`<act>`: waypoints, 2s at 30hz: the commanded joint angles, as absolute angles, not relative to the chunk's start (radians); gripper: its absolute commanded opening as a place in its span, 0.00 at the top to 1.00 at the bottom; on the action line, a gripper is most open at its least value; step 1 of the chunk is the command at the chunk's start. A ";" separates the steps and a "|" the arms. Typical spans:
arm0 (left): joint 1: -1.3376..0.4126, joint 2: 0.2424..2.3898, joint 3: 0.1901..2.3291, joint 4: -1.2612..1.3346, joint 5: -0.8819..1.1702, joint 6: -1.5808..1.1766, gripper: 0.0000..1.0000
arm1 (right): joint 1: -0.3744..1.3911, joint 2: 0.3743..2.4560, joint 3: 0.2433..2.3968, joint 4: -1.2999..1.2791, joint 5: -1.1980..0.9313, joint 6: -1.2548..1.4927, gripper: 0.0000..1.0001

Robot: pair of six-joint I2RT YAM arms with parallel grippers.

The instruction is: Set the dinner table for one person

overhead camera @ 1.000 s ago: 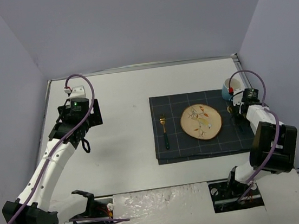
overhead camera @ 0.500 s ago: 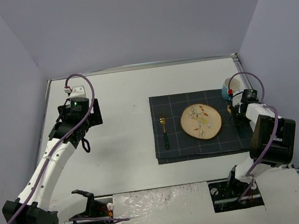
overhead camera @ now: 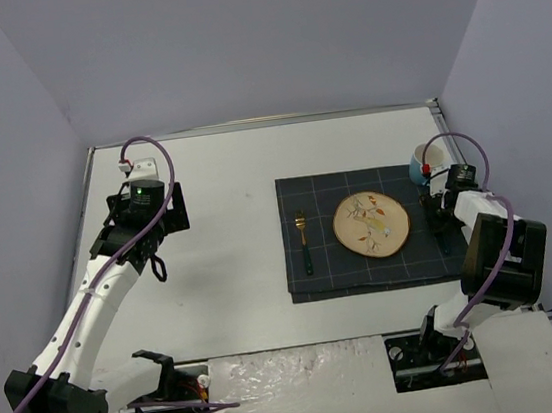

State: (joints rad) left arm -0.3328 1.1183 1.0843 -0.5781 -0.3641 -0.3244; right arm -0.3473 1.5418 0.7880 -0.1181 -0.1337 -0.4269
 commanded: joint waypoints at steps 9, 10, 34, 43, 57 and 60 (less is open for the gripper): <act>-0.333 1.084 1.137 -0.556 -0.373 -0.310 0.03 | -0.348 1.220 0.937 -0.104 -0.143 -0.280 0.33; -0.333 1.084 1.137 -0.558 -0.374 -0.311 0.03 | -0.345 1.191 0.955 -0.100 -0.145 -0.265 0.31; -0.325 0.870 1.099 -0.482 -0.287 -0.317 0.03 | -0.047 0.211 0.840 -0.234 0.255 -0.010 0.00; -0.325 0.647 0.899 -0.413 -0.347 -0.252 0.03 | -0.007 0.077 0.790 -0.259 0.305 -0.009 0.00; -0.317 0.519 0.738 -0.285 -0.405 -0.224 0.03 | -0.006 0.018 0.754 -0.291 0.397 0.048 0.00; -0.302 0.529 0.732 -0.273 -0.403 -0.221 0.03 | -0.006 0.008 0.744 -0.290 0.402 0.055 0.00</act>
